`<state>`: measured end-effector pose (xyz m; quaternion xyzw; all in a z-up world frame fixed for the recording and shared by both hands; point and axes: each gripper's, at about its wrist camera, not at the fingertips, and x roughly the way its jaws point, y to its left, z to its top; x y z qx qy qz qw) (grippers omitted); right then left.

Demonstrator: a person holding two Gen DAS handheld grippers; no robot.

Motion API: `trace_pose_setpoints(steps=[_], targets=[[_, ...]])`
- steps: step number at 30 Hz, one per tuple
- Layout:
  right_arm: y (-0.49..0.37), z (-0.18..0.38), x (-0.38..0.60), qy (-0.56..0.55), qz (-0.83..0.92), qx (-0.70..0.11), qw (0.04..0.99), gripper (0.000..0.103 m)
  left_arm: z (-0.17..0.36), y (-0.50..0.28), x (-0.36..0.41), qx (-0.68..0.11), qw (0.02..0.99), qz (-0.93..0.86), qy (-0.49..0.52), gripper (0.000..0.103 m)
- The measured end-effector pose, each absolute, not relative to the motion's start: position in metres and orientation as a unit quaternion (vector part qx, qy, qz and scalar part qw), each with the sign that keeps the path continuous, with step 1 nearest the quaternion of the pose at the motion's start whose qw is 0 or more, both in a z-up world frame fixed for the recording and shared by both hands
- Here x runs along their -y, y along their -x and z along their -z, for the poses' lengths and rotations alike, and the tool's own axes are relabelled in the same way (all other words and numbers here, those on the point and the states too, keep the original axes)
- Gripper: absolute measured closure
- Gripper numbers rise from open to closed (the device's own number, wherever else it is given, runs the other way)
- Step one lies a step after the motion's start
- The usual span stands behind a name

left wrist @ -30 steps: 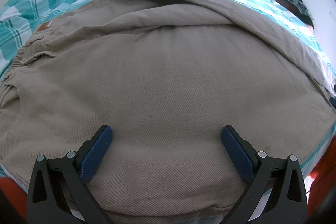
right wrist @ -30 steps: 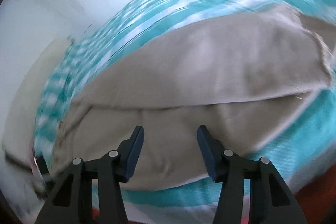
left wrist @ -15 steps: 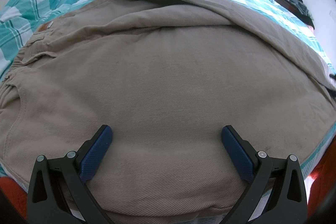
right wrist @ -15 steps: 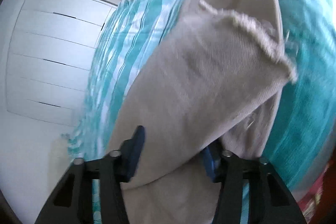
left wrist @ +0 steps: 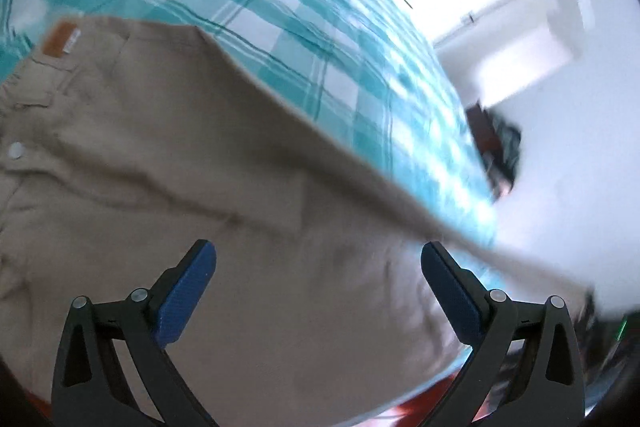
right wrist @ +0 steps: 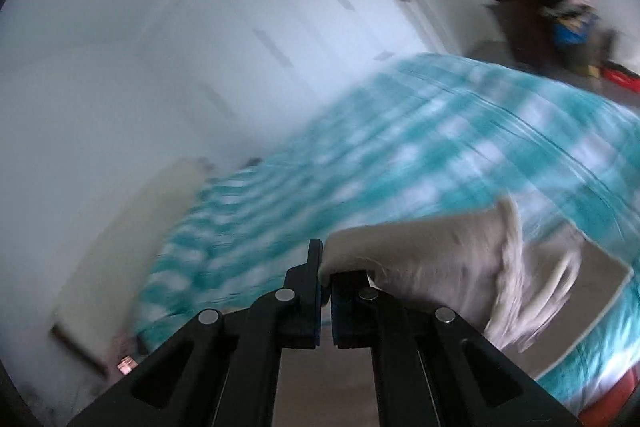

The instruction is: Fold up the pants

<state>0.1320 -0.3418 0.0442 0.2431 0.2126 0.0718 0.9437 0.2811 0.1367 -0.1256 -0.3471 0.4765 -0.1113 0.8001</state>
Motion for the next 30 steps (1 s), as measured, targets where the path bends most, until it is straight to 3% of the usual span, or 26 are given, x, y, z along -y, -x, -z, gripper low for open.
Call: trace_pose_setpoints(steps=[9, 10, 11, 12, 17, 19, 23, 26, 30], targets=[[-0.035, -0.092, 0.298, -0.138, -0.218, -0.209, 0.943, 0.1, 0.148, -0.328, -0.166, -0.502, 0.757, 0.094, 0.408, 0.004], [-0.028, -0.092, 0.298, -0.134, -0.239, -0.21, 0.938, 0.1, 0.152, -0.327, -0.168, -0.508, 0.753, 0.083, 0.409, 0.028], [-0.023, -0.093, 0.3, -0.131, -0.256, -0.211, 0.934, 0.1, 0.154, -0.324, -0.168, -0.512, 0.75, 0.084, 0.41, 0.078], [-0.02, -0.093, 0.304, -0.125, -0.261, -0.214, 0.933, 0.1, 0.155, -0.323, -0.168, -0.515, 0.745, 0.091, 0.414, 0.096], [-0.077, -0.057, 0.359, -0.131, -0.162, -0.294, 0.933, 0.1, 0.123, -0.307, -0.159, -0.474, 0.774, 0.1, 0.408, 0.101], [-0.123, -0.048, 0.38, -0.106, -0.097, -0.328, 0.934, 0.1, 0.08, -0.288, -0.157, -0.404, 0.808, 0.102, 0.417, 0.101], [-0.17, -0.093, 0.394, -0.115, -0.113, -0.24, 0.957, 0.1, 0.026, -0.219, -0.158, -0.304, 0.866, 0.086, 0.389, 0.099], [-0.169, -0.121, 0.405, -0.152, -0.168, -0.172, 0.959, 0.099, 0.053, -0.175, -0.145, -0.33, 0.87, 0.08, 0.356, 0.098], [-0.179, -0.056, 0.433, -0.164, -0.142, -0.265, 0.939, 0.098, 0.162, -0.153, -0.105, -0.476, 0.821, 0.056, 0.312, 0.098]])
